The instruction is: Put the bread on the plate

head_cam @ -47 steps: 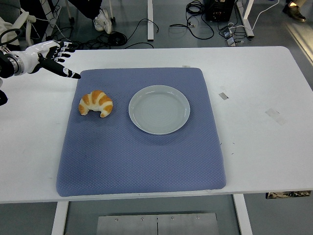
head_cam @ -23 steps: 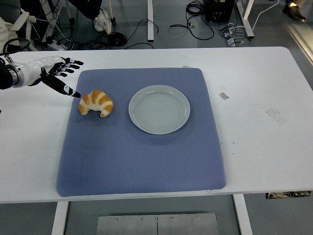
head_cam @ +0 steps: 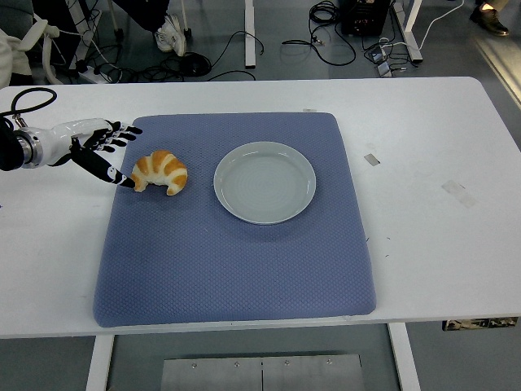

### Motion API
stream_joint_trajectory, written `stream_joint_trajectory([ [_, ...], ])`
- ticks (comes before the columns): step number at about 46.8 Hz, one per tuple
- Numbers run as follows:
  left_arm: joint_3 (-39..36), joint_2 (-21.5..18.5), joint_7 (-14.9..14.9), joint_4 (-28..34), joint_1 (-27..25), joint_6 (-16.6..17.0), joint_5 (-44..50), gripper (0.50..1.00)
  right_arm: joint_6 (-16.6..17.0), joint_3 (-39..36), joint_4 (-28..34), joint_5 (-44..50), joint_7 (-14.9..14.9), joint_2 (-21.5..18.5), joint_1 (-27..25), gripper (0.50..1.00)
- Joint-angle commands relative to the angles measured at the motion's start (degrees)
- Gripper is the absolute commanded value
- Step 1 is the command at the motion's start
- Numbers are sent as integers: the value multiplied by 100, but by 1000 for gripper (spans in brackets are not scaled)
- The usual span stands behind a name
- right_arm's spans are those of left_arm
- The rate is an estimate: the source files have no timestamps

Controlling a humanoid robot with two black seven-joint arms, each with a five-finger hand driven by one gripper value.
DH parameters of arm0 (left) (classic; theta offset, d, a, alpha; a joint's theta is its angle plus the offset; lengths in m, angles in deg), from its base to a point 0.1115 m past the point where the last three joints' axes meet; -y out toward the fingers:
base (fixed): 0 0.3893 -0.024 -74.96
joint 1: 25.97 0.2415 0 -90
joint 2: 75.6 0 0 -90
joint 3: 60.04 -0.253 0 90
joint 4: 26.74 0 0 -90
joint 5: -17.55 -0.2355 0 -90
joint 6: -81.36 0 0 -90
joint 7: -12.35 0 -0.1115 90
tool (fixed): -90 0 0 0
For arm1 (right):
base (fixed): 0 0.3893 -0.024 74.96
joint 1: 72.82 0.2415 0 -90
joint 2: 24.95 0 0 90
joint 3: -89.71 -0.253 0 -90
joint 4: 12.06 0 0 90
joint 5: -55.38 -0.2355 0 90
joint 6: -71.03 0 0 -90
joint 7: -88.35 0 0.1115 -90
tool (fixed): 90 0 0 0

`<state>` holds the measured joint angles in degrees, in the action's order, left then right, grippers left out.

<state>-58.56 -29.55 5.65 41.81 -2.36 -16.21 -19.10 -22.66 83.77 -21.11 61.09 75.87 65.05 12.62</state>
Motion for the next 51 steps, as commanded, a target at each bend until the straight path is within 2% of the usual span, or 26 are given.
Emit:
stream_joint_trajectory([
  [1, 10, 0, 10, -34, 20, 19, 0, 981, 0, -4, 0, 0, 0, 0, -1, 1000],
  [23, 10, 88, 1, -553, 29, 36, 0, 981, 0, 5, 0, 0, 0, 0, -1, 1000],
  [33, 10, 361, 1, -755, 47, 36, -9, 981, 0, -4, 0, 0, 0, 0, -1, 1000],
  [51, 10, 615, 10, -773, 38, 36, 0, 981, 0, -4, 0, 0, 0, 0, -1, 1000],
])
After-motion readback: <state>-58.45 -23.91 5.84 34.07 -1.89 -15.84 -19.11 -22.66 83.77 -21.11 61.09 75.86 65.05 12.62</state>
